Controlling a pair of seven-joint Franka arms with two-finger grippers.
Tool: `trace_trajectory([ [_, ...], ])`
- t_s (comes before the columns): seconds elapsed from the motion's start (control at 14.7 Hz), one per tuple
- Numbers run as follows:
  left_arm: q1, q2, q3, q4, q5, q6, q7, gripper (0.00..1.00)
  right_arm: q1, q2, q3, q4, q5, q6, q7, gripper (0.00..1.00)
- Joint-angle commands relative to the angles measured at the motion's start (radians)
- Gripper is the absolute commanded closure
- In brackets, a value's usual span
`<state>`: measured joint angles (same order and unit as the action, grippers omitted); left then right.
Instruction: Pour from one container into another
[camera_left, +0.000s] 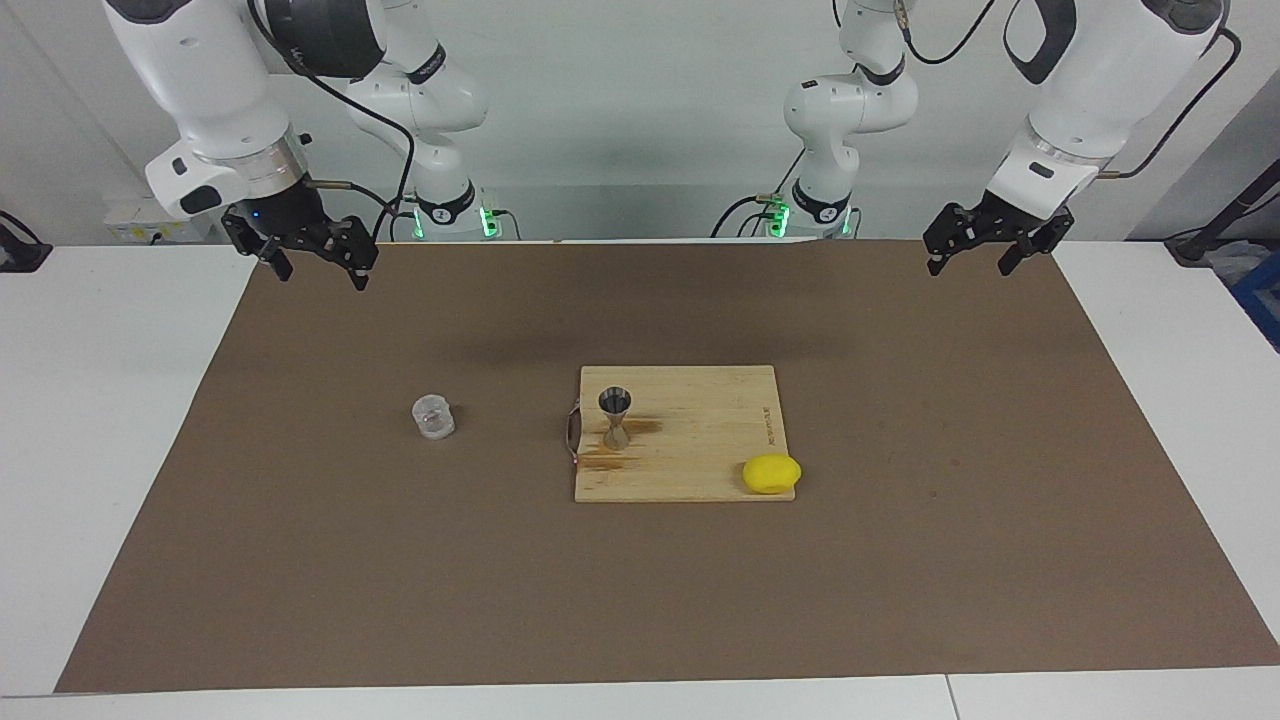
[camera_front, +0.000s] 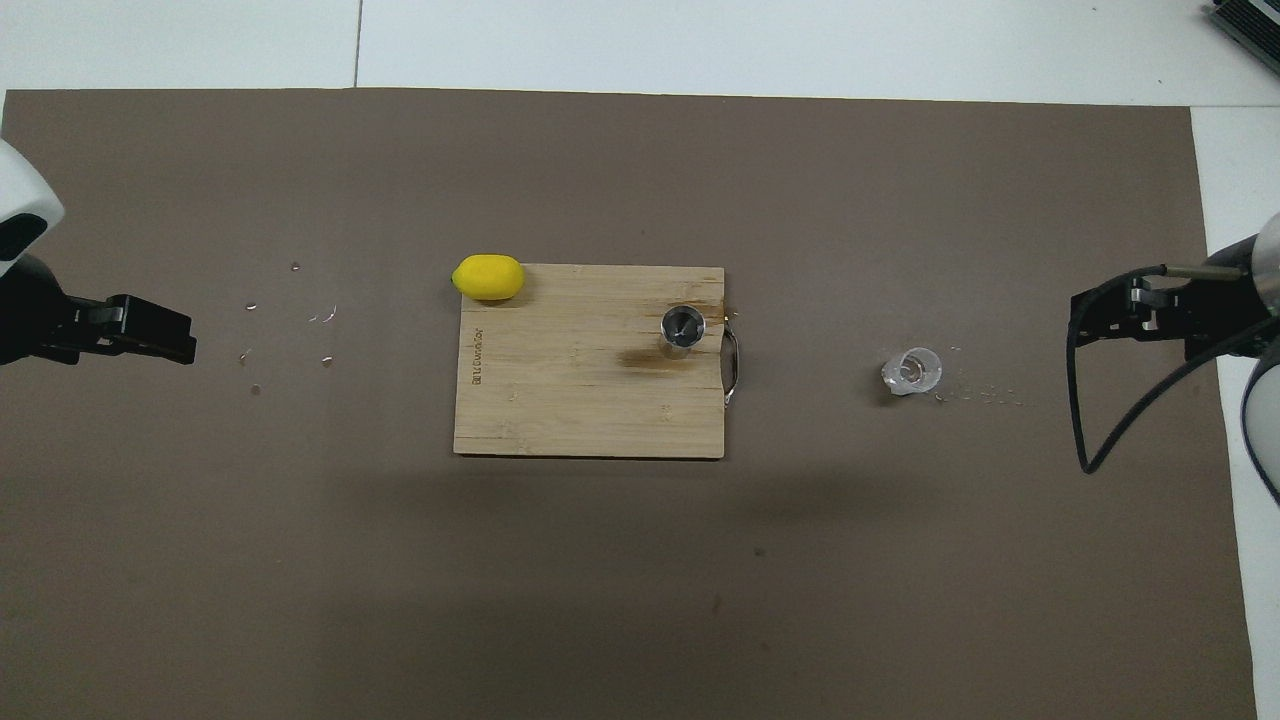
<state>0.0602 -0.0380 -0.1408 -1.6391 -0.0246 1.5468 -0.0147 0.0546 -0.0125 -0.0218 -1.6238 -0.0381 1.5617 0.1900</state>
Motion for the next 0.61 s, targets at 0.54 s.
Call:
trace_trajectory([
  [0.54,0.012,-0.017,-0.006,-0.010,0.014,-0.013,0.015,0.00,-0.006,-0.027,0.005,-0.041,0.010,0.012,-0.023,0.00],
])
